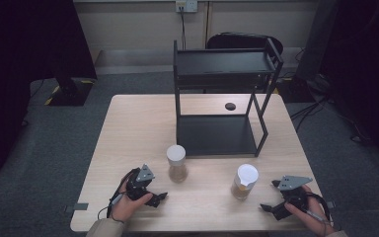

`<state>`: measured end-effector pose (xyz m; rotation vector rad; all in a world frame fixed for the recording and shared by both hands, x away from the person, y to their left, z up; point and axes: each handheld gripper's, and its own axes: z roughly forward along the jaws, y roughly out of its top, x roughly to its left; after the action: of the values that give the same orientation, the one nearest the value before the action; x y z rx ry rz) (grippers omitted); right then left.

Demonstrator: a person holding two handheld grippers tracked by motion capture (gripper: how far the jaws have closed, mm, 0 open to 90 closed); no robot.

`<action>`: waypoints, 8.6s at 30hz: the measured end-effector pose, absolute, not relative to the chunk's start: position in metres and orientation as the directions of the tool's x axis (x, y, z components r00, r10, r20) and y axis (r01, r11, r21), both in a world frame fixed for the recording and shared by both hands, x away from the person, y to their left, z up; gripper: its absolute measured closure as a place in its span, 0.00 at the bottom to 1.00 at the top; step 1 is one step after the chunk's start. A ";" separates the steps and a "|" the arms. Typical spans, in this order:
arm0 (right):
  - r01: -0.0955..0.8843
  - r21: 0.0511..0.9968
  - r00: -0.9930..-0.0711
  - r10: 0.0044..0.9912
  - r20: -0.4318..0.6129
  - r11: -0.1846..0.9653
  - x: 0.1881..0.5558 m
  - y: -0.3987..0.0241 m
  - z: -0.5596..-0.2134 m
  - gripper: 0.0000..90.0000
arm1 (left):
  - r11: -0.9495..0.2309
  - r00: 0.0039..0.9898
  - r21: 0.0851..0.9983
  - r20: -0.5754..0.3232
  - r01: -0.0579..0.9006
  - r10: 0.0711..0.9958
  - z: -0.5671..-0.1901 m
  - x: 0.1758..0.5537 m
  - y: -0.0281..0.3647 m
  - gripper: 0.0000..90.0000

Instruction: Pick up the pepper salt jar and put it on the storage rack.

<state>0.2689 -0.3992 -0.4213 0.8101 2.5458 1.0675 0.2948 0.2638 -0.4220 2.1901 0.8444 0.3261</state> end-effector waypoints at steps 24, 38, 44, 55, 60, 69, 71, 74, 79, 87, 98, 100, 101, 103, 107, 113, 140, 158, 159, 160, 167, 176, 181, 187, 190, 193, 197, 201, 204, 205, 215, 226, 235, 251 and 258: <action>0.386 0.727 -0.811 0.585 -0.026 0.568 0.268 -0.401 -0.424 0.00 | -0.392 0.745 0.796 -0.108 0.461 0.658 -0.411 0.304 0.267 0.03; 0.386 0.728 -0.811 0.585 -0.026 0.567 0.268 -0.401 -0.424 0.00 | -0.391 0.761 0.805 -0.112 0.446 0.639 -0.403 0.314 0.258 0.03; 0.386 0.728 -0.811 0.585 -0.026 0.567 0.268 -0.401 -0.424 0.00 | -0.388 0.763 0.807 -0.114 0.445 0.637 -0.403 0.319 0.252 0.03; 0.386 0.728 -0.811 0.585 -0.026 0.567 0.268 -0.401 -0.424 0.00 | -0.379 0.767 0.812 -0.125 0.444 0.630 -0.400 0.328 0.245 0.03; 0.386 0.728 -0.811 0.585 -0.027 0.567 0.268 -0.401 -0.424 0.00 | -0.362 0.766 0.818 -0.140 0.447 0.628 -0.401 0.331 0.244 0.03; 0.386 0.728 -0.811 0.585 -0.027 0.567 0.268 -0.401 -0.424 0.00 | -0.356 0.763 0.819 -0.146 0.450 0.629 -0.399 0.339 0.240 0.07; 0.386 0.728 -0.811 0.585 -0.026 0.567 0.268 -0.401 -0.424 0.00 | -0.345 0.762 0.823 -0.156 0.452 0.628 -0.399 0.340 0.239 0.08; 0.386 0.728 -0.810 0.585 -0.026 0.567 0.268 -0.401 -0.424 0.00 | -0.346 0.766 0.824 -0.157 0.450 0.623 -0.398 0.343 0.238 0.11; 0.386 0.728 -0.810 0.585 -0.026 0.567 0.268 -0.401 -0.424 0.00 | -0.342 0.776 0.827 -0.167 0.446 0.608 -0.396 0.347 0.236 0.16; 0.385 0.728 -0.811 0.585 -0.027 0.568 0.268 -0.401 -0.424 0.00 | -0.362 0.784 0.825 -0.148 0.434 0.602 -0.391 0.351 0.230 0.27; 0.386 0.728 -0.811 0.585 -0.026 0.567 0.268 -0.401 -0.424 0.00 | -0.409 0.803 0.821 -0.097 0.399 0.588 -0.384 0.354 0.223 0.34; 0.386 0.728 -0.811 0.585 -0.026 0.567 0.268 -0.401 -0.424 0.00 | -0.417 0.805 0.820 -0.087 0.392 0.586 -0.383 0.353 0.222 0.35; 0.386 0.728 -0.810 0.585 -0.026 0.567 0.268 -0.401 -0.424 0.00 | -0.435 0.813 0.821 -0.060 0.371 0.580 -0.381 0.352 0.221 0.36; 0.386 0.728 -0.810 0.585 -0.026 0.567 0.268 -0.401 -0.424 0.00 | -0.438 0.812 0.822 -0.050 0.365 0.582 -0.379 0.351 0.220 0.37; 0.386 0.728 -0.811 0.585 -0.026 0.567 0.268 -0.401 -0.424 0.00 | -0.446 0.809 0.819 -0.036 0.360 0.587 -0.376 0.350 0.218 0.38; 0.386 0.728 -0.810 0.585 -0.027 0.567 0.268 -0.401 -0.424 0.00 | -0.438 0.807 0.812 -0.068 0.386 0.586 -0.371 0.355 0.218 0.38; 0.386 0.728 -0.810 0.585 -0.027 0.567 0.268 -0.401 -0.424 0.00 | -0.466 0.841 0.788 -0.117 0.402 0.528 -0.334 0.379 0.191 0.38; 0.386 0.728 -0.810 0.585 -0.026 0.567 0.268 -0.401 -0.424 0.00 | -0.481 0.847 0.786 -0.100 0.389 0.522 -0.295 0.398 0.169 0.38; 0.386 0.728 -0.810 0.585 -0.026 0.567 0.268 -0.401 -0.424 0.00 | -0.485 0.848 0.785 -0.096 0.386 0.521 -0.292 0.399 0.168 0.38; 0.386 0.728 -0.810 0.585 -0.026 0.567 0.268 -0.401 -0.424 0.00 | -0.485 0.848 0.785 -0.096 0.386 0.521 -0.292 0.399 0.168 0.38; 0.386 0.728 -0.810 0.585 -0.026 0.567 0.268 -0.401 -0.424 0.00 | -0.480 0.851 0.791 -0.094 0.379 0.517 -0.277 0.406 0.161 0.38; 0.387 0.729 -0.809 0.587 -0.025 0.565 0.268 -0.401 -0.424 0.00 | -0.482 0.852 0.790 -0.092 0.378 0.516 -0.261 0.414 0.155 0.38; 0.386 0.728 -0.810 0.586 -0.026 0.566 0.268 -0.401 -0.424 0.00 | -0.487 0.853 0.788 -0.089 0.376 0.514 -0.249 0.418 0.150 0.38; 0.388 0.728 -0.809 0.587 -0.025 0.565 0.268 -0.401 -0.424 0.00 | -0.490 0.857 0.791 -0.082 0.367 0.509 -0.241 0.421 0.146 0.38; 0.387 0.728 -0.810 0.586 -0.025 0.566 0.268 -0.401 -0.424 0.00 | -0.490 0.857 0.792 -0.079 0.364 0.510 -0.237 0.422 0.143 0.38; 0.387 0.728 -0.810 0.586 -0.026 0.566 0.268 -0.401 -0.424 0.00 | -0.491 0.857 0.792 -0.076 0.363 0.510 -0.230 0.424 0.140 0.38; 0.387 0.728 -0.810 0.586 -0.026 0.566 0.268 -0.401 -0.424 0.00 | -0.484 0.856 0.796 -0.080 0.363 0.510 -0.222 0.426 0.140 0.38; 0.387 0.728 -0.810 0.586 -0.026 0.566 0.268 -0.401 -0.424 0.00 | -0.483 0.859 0.798 -0.079 0.359 0.506 -0.215 0.427 0.139 0.38; 0.387 0.728 -0.810 0.586 -0.026 0.566 0.268 -0.401 -0.424 0.00 | -0.487 0.859 0.796 -0.077 0.359 0.507 -0.210 0.427 0.138 0.38; 0.387 0.728 -0.810 0.586 -0.026 0.566 0.268 -0.401 -0.424 0.00 | -0.497 0.860 0.792 -0.068 0.354 0.505 -0.204 0.428 0.137 0.38; 0.387 0.728 -0.810 0.586 -0.026 0.566 0.268 -0.401 -0.424 0.00 | -0.489 0.863 0.803 -0.060 0.340 0.502 -0.181 0.429 0.137 0.38; 0.386 0.728 -0.810 0.586 -0.026 0.566 0.268 -0.401 -0.424 0.00 | -0.484 0.864 0.812 -0.048 0.326 0.501 -0.151 0.432 0.136 0.38; 0.387 0.728 -0.810 0.586 -0.025 0.566 0.268 -0.401 -0.424 0.00 | -0.462 0.859 0.826 -0.053 0.324 0.509 -0.132 0.434 0.140 0.38; 0.387 0.728 -0.810 0.586 -0.025 0.566 0.268 -0.401 -0.424 0.00 | -0.452 0.857 0.836 -0.038 0.309 0.514 -0.095 0.437 0.139 0.38; 0.387 0.728 -0.810 0.586 -0.025 0.565 0.268 -0.401 -0.424 0.00 | -0.449 0.856 0.842 -0.029 0.299 0.515 -0.081 0.440 0.137 0.38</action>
<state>0.2680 -0.4015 -0.4238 0.8065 2.5370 1.0853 0.4402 0.1371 -0.0806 2.0699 0.5928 0.2851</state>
